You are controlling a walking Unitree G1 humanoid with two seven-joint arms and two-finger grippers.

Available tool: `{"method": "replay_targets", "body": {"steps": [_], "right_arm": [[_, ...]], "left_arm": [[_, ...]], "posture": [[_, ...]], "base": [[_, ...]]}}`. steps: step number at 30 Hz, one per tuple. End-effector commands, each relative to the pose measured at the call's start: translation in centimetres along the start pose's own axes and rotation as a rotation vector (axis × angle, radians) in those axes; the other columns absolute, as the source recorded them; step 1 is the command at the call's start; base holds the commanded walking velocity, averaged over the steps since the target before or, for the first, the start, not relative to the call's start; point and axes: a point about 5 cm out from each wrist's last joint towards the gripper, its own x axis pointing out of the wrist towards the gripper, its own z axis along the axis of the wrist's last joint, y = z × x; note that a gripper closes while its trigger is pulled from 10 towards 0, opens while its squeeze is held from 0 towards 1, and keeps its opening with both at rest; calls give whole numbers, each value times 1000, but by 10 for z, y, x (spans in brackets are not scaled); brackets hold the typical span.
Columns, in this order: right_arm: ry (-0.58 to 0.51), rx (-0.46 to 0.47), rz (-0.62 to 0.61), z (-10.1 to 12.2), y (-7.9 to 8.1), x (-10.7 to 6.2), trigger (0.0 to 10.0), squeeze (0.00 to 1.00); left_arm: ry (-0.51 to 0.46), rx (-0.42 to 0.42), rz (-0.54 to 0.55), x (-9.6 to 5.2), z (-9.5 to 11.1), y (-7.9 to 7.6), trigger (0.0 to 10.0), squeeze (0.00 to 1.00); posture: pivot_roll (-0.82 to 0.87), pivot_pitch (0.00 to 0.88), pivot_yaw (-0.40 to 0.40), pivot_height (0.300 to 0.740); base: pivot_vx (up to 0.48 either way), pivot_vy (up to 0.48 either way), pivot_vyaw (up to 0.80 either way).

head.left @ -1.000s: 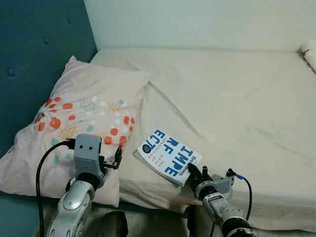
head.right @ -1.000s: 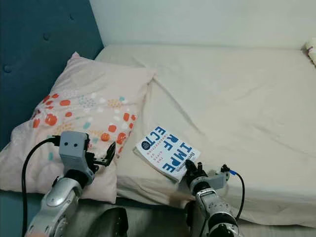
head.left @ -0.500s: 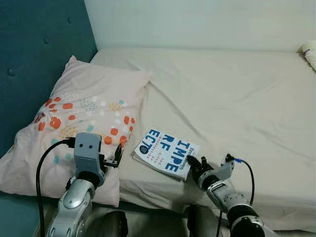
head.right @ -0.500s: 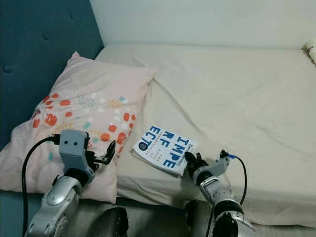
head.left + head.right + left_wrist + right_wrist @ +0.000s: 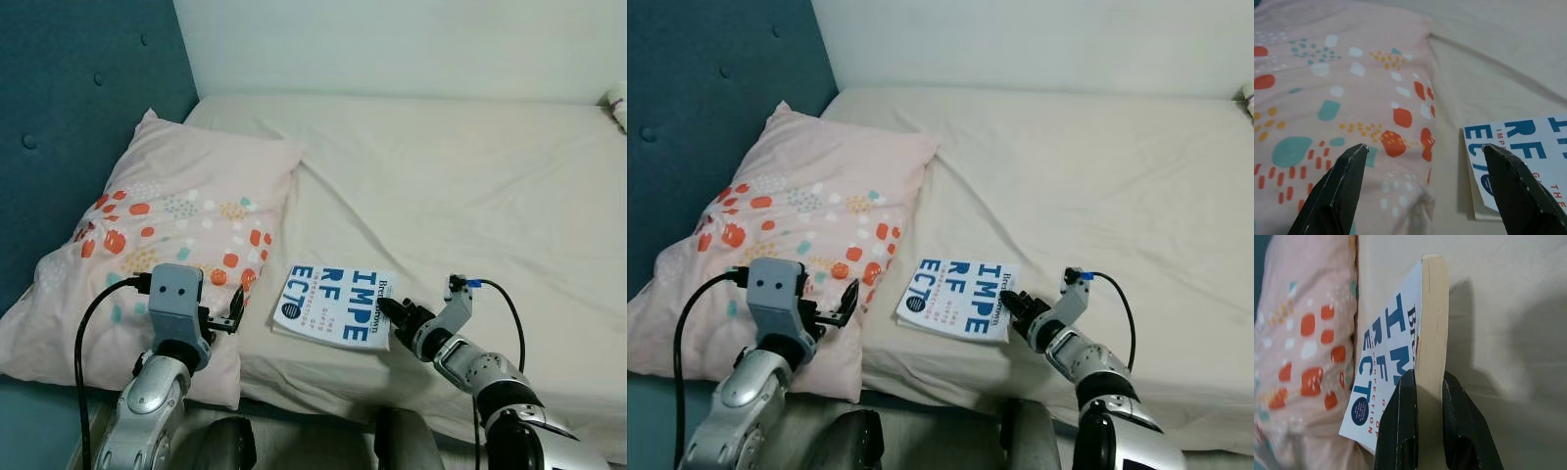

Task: Clean up the room

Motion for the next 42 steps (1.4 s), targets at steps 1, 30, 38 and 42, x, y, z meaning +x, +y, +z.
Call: {"method": "replay_targets", "body": {"steps": [1,30,38,42], "right_arm": [[77,-42,-17,-9,-6,-3,0,0],[65,-214,-101,-2,-11,-3,10000,690],[39,-252,-147,3,-14,-4,10000,0],[25,-266,-162,8,-15,-6,10000,0]], "left_arm": [[10,-5,-10,-2,-3,0,10000,0],[1,-3,-36,-5,0,1,10000,0],[-1,-7,-40,-3,0,0,10000,0],[-3,-10,-45,-2,0,-2,10000,0]], "posture": [[117,182,4,592],[140,188,5,592],[136,183,8,592],[130,170,9,592]], "base": [[0,0,0],[0,0,0],[0,0,0],[0,0,0]]}}
